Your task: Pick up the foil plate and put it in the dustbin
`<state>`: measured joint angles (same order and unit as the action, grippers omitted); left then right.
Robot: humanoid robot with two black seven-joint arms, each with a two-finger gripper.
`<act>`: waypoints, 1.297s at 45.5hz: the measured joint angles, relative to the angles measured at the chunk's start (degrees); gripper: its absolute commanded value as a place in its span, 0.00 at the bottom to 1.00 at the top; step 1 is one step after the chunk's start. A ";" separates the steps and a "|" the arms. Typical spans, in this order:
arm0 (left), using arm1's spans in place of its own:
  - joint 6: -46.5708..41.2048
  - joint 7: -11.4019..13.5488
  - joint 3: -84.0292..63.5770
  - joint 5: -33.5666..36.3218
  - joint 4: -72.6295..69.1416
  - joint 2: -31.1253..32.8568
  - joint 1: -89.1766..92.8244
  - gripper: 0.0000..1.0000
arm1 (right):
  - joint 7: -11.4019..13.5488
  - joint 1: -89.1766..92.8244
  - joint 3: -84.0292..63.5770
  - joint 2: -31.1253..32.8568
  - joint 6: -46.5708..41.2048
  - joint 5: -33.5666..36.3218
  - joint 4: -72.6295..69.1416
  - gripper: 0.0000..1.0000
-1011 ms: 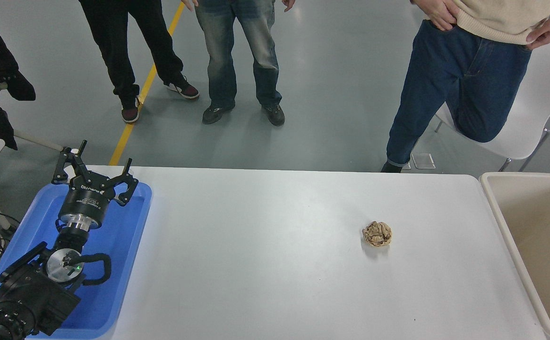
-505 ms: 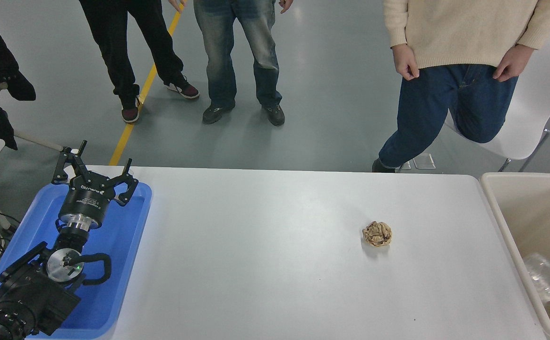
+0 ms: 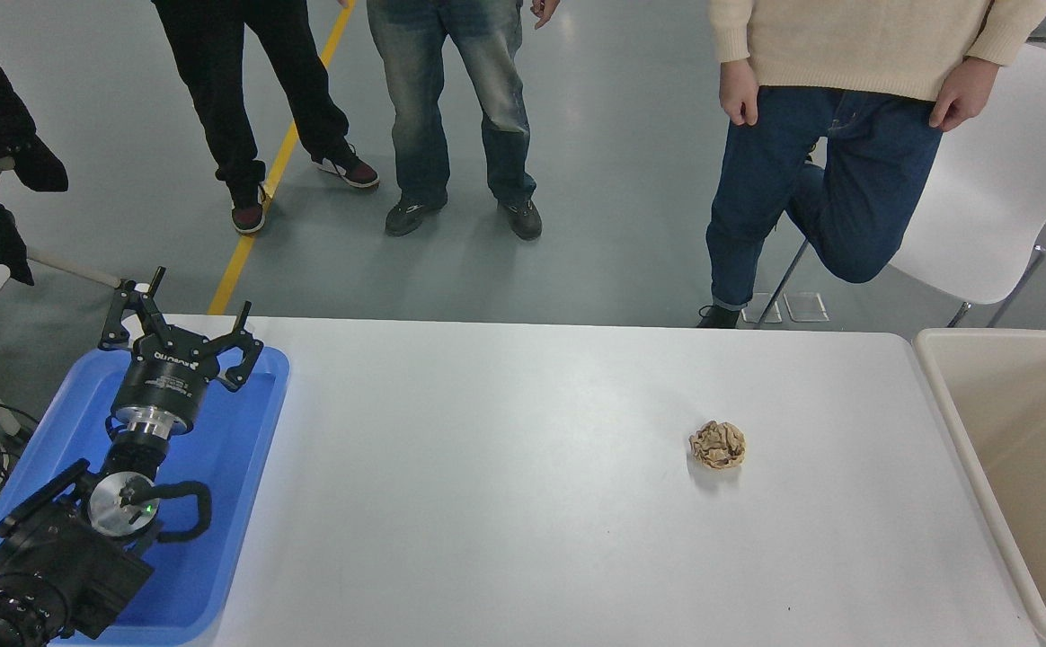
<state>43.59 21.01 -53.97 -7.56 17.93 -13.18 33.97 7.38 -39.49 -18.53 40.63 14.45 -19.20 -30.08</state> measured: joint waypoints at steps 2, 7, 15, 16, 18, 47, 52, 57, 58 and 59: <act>0.00 0.00 0.00 -0.02 0.00 0.00 0.01 1.00 | 0.01 -0.95 -0.40 1.40 -0.10 -0.69 -2.97 1.00; 0.00 0.00 0.00 0.00 0.00 0.00 0.03 1.00 | 0.01 -5.27 -3.28 5.58 -1.25 -2.26 -11.87 1.00; 0.00 0.00 0.00 -0.01 0.00 0.00 0.04 1.00 | -0.01 -15.98 -11.97 11.20 -6.36 -3.51 -25.11 1.00; 0.01 0.00 0.00 0.01 0.00 0.00 0.04 1.00 | -0.01 -17.29 -13.14 11.59 -7.18 -3.60 -26.30 1.00; 0.03 0.00 0.00 0.00 0.00 0.01 0.04 1.00 | 0.00 -20.58 -16.03 12.36 -9.52 -3.77 -29.00 1.00; 0.10 0.00 0.00 -0.01 0.00 0.08 0.04 1.00 | 0.01 -64.01 -41.87 3.15 -53.83 -4.96 -44.46 1.00; 0.10 0.00 0.00 -0.02 0.00 0.09 0.04 1.00 | 0.01 -71.36 -43.41 0.80 -56.20 -5.00 -48.03 1.00; 0.10 -0.01 0.00 0.00 0.01 0.09 0.04 1.00 | -0.05 -77.74 -44.08 -2.31 -57.59 -4.81 -50.61 1.00; 0.10 -0.01 0.00 0.01 0.00 0.09 0.04 1.00 | -0.06 -78.50 -44.09 -2.75 -57.74 -4.75 -50.85 1.00; 0.10 -0.01 0.00 0.01 0.00 0.09 0.04 1.00 | -0.04 -79.51 -44.12 -3.40 -57.90 -4.65 -51.17 1.00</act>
<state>43.69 21.00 -53.96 -7.55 17.93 -13.10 34.02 7.33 -119.00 -62.65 37.24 -43.45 -23.84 -81.25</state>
